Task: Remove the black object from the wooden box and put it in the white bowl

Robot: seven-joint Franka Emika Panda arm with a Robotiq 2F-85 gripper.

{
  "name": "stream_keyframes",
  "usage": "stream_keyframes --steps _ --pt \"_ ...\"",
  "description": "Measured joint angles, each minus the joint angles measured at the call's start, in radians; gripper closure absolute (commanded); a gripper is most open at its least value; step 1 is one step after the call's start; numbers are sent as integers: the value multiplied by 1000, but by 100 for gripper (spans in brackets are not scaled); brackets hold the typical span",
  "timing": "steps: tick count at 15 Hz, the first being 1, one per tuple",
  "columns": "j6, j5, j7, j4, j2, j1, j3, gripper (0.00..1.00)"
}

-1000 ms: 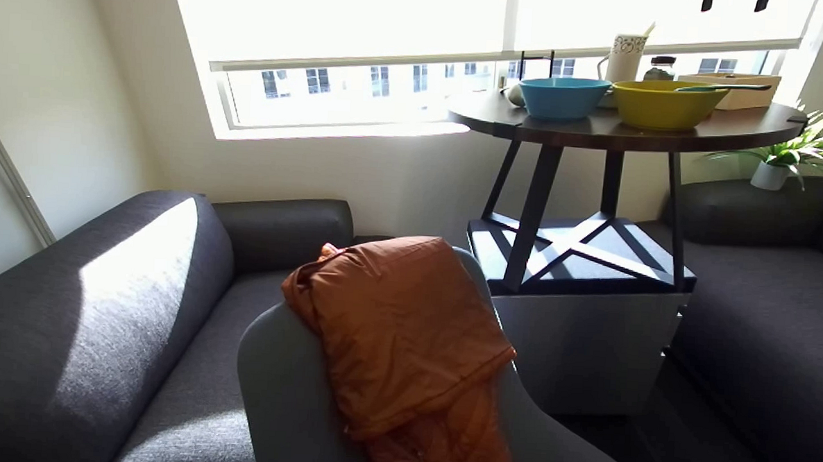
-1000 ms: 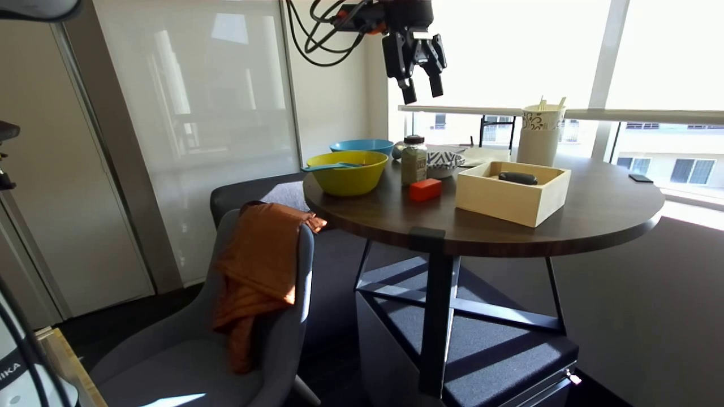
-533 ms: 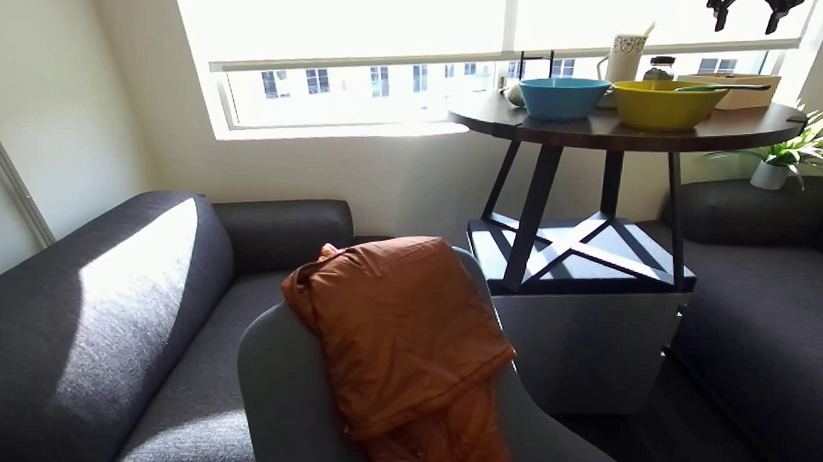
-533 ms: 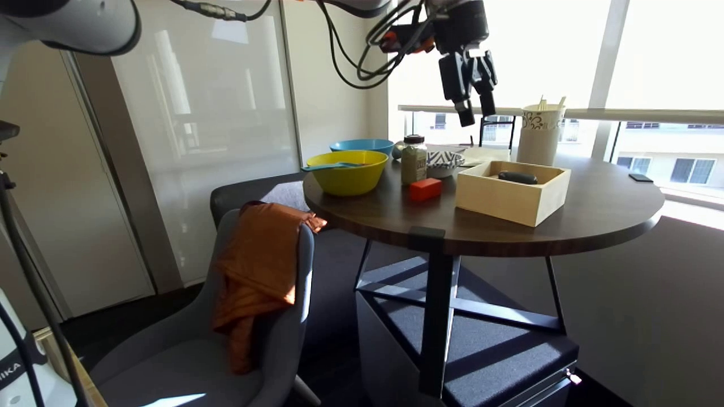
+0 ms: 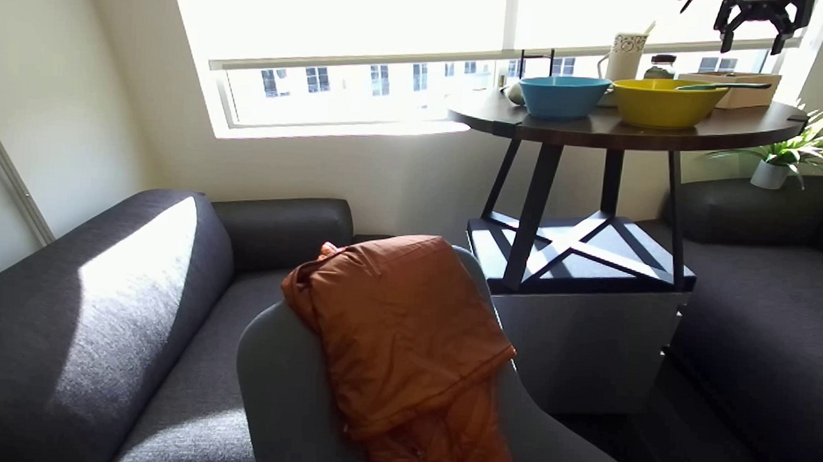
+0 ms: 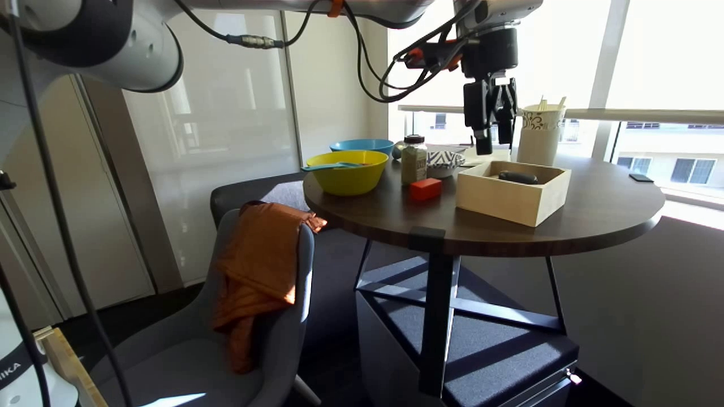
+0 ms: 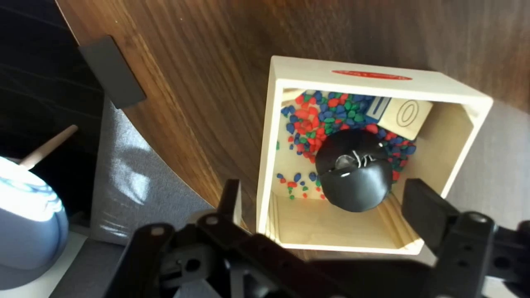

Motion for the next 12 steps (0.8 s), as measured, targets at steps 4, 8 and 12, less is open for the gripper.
stream_keyframes --steps 4,8,12 --pt "9 0 -144 -2 2 -21 12 0" --pt "14 59 -339 -2 9 -83 59 0" --pt "11 131 -405 -1 10 -119 109 0"
